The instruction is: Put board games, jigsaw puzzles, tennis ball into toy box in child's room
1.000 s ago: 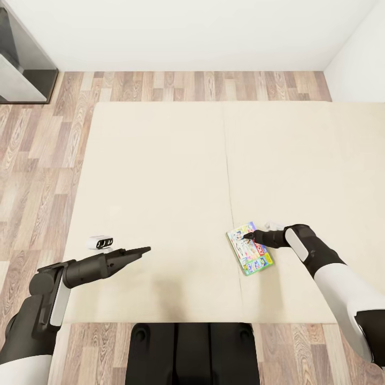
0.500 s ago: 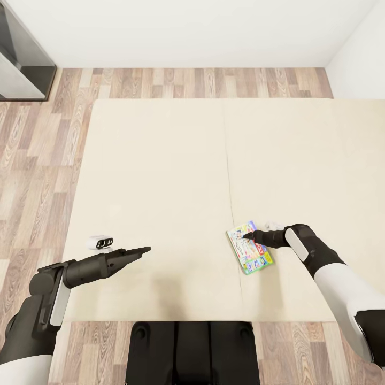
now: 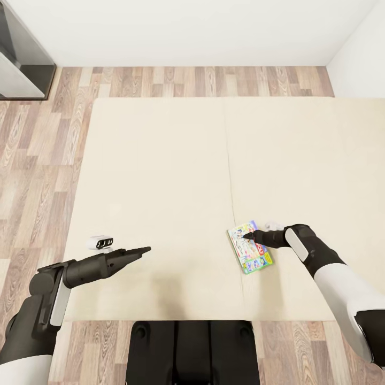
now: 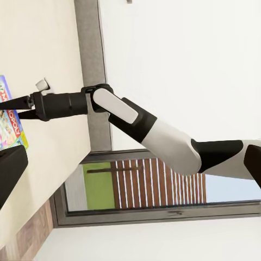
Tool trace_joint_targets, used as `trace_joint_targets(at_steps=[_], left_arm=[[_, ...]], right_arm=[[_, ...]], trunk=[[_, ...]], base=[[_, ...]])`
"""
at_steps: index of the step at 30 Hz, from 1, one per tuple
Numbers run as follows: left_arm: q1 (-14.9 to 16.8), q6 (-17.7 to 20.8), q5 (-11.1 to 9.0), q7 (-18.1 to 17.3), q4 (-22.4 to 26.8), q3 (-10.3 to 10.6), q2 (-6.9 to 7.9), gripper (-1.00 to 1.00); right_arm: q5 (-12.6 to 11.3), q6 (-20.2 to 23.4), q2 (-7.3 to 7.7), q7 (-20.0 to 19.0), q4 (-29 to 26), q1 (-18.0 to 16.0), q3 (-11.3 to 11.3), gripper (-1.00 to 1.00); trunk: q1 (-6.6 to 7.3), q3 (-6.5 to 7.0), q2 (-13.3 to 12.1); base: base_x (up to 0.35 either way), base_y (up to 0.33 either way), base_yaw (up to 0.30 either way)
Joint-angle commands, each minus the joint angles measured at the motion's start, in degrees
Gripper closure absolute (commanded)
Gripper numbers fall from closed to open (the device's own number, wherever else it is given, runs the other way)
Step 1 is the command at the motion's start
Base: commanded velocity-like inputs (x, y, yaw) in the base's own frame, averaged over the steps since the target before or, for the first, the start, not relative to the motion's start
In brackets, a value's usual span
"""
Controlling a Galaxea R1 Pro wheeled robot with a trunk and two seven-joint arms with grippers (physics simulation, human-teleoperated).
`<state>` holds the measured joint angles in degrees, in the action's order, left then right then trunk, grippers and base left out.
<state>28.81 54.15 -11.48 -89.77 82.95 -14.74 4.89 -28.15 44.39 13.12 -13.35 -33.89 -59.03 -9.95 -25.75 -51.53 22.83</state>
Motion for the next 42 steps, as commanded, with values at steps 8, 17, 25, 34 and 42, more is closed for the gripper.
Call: trace_joint_targets(at_steps=[8,17,25,34,42], left_arm=[[0.0,0.6,0.0,-0.2,0.0,0.0,0.00,-1.00],[0.0,0.6,0.0,-0.2,0.0,0.0,0.01,-1.00],[0.0,0.7,0.0,-0.2,0.0,-0.1,0.07,-1.00],[0.0,0.7,0.1,-0.2,0.0,0.0,0.20,-1.00],[0.0,0.7,0.1,-0.2,0.0,0.0,0.20,-1.00]], right_arm=[[0.3,0.1,0.05,-0.3,0.0,0.0,-0.2,-1.00],[0.3,0.1,0.01,-0.3,0.0,0.0,-0.2,-1.00],[4.4,0.7,-1.68,-1.1,0.1,0.3,-2.1,-1.00],[0.5,-0.3,-1.37,0.5,0.4,0.4,-2.0,-1.00],[0.2,-0.3,-1.35,0.5,0.4,0.4,-1.7,-1.00]], trunk=[[-0.03,-0.06,0.1],[-0.03,-0.06,0.1],[-0.03,-0.06,0.1],[-0.03,-0.06,0.1],[-0.03,-0.06,0.1]], base=[[0.000,0.001,0.000],[0.000,0.002,0.000],[0.000,0.016,0.000],[0.000,0.000,0.000],[0.000,0.000,0.000]])
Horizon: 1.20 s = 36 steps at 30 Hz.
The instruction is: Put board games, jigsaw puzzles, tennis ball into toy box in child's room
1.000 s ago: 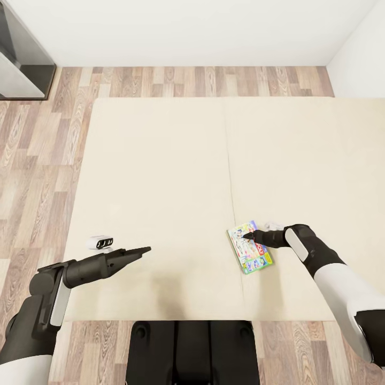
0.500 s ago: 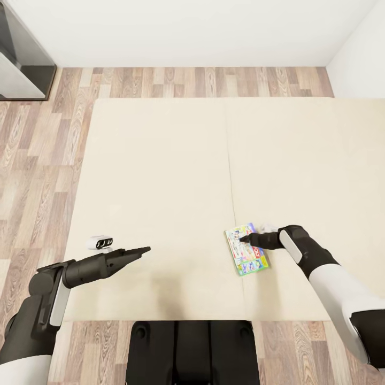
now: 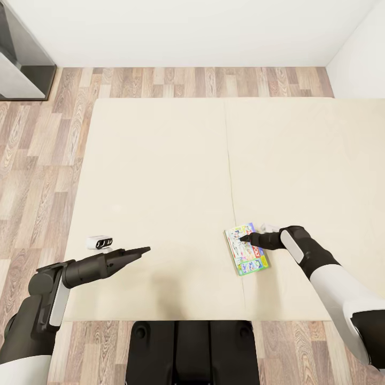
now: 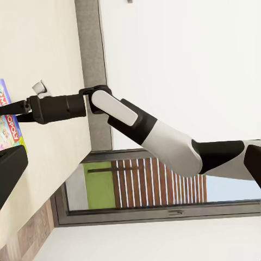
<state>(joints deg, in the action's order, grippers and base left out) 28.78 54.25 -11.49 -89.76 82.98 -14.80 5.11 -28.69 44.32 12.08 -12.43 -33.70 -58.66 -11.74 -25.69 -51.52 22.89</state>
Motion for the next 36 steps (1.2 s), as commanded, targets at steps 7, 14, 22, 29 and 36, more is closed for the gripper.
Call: trace_joint_targets(at_steps=[7,14,22,29,36], left_arm=[[0.0,0.6,0.1,-0.2,0.0,0.0,-0.01,-1.00],[0.0,0.6,0.1,-0.2,0.0,0.0,-0.01,-1.00],[0.0,0.6,0.1,-0.2,0.0,0.0,-0.01,-1.00],[0.0,0.6,0.1,-0.2,0.0,0.0,-0.01,-1.00],[0.0,0.6,0.1,-0.2,0.0,0.0,-0.01,-1.00]], right_arm=[[1.0,-0.6,-0.58,-0.5,1.1,0.0,0.8,-1.00],[1.4,-0.6,-0.95,-0.5,1.2,0.0,1.1,-1.00],[1.4,-0.6,-2.49,-0.5,2.2,0.0,1.0,-1.00],[1.4,-0.6,-2.50,-0.6,2.2,0.0,1.0,-1.00],[1.4,-0.5,-2.50,-0.6,2.2,0.0,1.0,-1.00]], trunk=[[-0.09,0.23,0.0],[-0.09,0.32,0.0],[-0.09,0.61,0.0],[-0.09,0.73,0.0],[-0.09,0.91,0.0]], base=[[0.000,0.000,0.000],[0.000,0.000,0.000],[0.000,0.000,0.000],[0.000,0.000,0.000],[0.000,0.000,0.000]])
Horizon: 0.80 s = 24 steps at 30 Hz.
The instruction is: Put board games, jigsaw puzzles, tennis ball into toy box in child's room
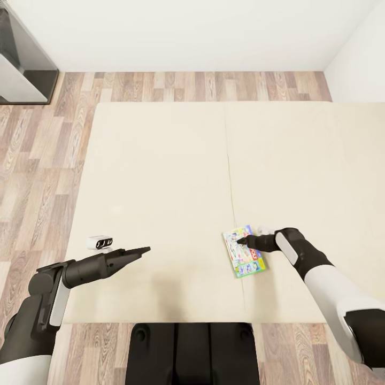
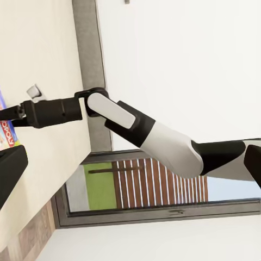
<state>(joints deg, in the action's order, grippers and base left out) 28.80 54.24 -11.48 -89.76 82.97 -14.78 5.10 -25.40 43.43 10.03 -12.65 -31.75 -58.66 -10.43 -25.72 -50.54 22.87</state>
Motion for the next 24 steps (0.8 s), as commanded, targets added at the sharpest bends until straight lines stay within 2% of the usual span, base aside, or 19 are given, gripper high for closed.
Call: trace_joint_targets(at_steps=[1,24], left_arm=[[0.0,0.6,0.1,-0.2,0.0,0.0,0.00,-1.00],[0.0,0.6,0.1,-0.2,0.0,0.0,0.00,-1.00]], right_arm=[[-1.8,0.4,-0.45,-0.4,0.3,0.0,-0.3,-1.00],[-1.8,0.4,-0.45,-0.4,0.3,0.0,-0.4,-1.00]], trunk=[[-0.06,0.00,0.0],[-0.06,0.80,0.0]], base=[[0.000,0.000,0.000],[0.000,0.000,0.000]])
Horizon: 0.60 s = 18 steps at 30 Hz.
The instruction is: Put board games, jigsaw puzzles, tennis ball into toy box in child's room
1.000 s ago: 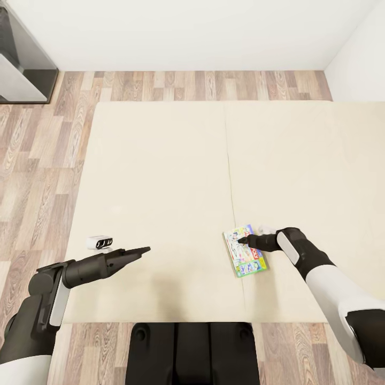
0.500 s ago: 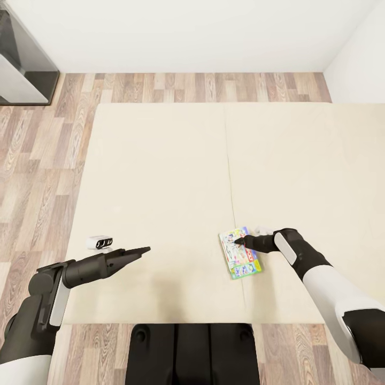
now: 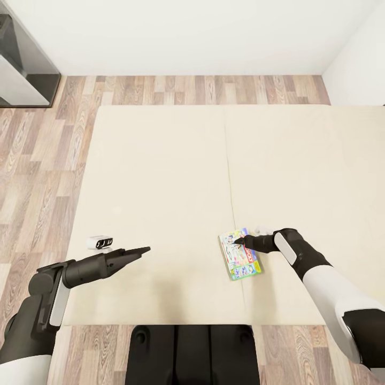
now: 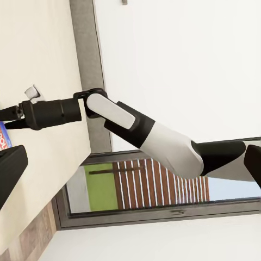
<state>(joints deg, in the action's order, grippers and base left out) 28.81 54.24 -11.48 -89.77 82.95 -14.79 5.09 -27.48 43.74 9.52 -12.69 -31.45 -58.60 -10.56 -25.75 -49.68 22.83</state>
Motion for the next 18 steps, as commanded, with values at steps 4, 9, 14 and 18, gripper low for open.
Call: trace_joint_targets(at_steps=[4,9,14,18], left_arm=[[0.0,0.6,0.1,-0.2,0.0,0.0,0.01,-1.00],[0.0,0.6,0.1,-0.2,0.0,0.0,0.01,-1.00],[0.0,0.6,0.1,-0.2,0.0,0.0,0.01,-1.00],[0.0,0.6,0.1,-0.2,0.0,0.0,0.01,-1.00]], right_arm=[[0.3,0.1,0.06,-0.3,0.0,0.0,-0.2,-1.00],[0.3,0.2,0.06,-0.3,-0.1,0.0,-0.2,-1.00],[0.2,0.2,0.06,-0.3,0.0,0.0,-0.2,-1.00],[0.1,0.3,0.03,-0.4,0.0,0.0,-0.2,-1.00]], trunk=[[-0.03,-0.04,0.1],[-0.03,-0.04,0.1],[-0.03,-0.04,0.1],[-0.03,-0.04,0.1]], base=[[0.000,0.000,0.000],[0.000,0.000,0.000],[0.000,0.000,0.000],[0.000,0.000,0.000]])
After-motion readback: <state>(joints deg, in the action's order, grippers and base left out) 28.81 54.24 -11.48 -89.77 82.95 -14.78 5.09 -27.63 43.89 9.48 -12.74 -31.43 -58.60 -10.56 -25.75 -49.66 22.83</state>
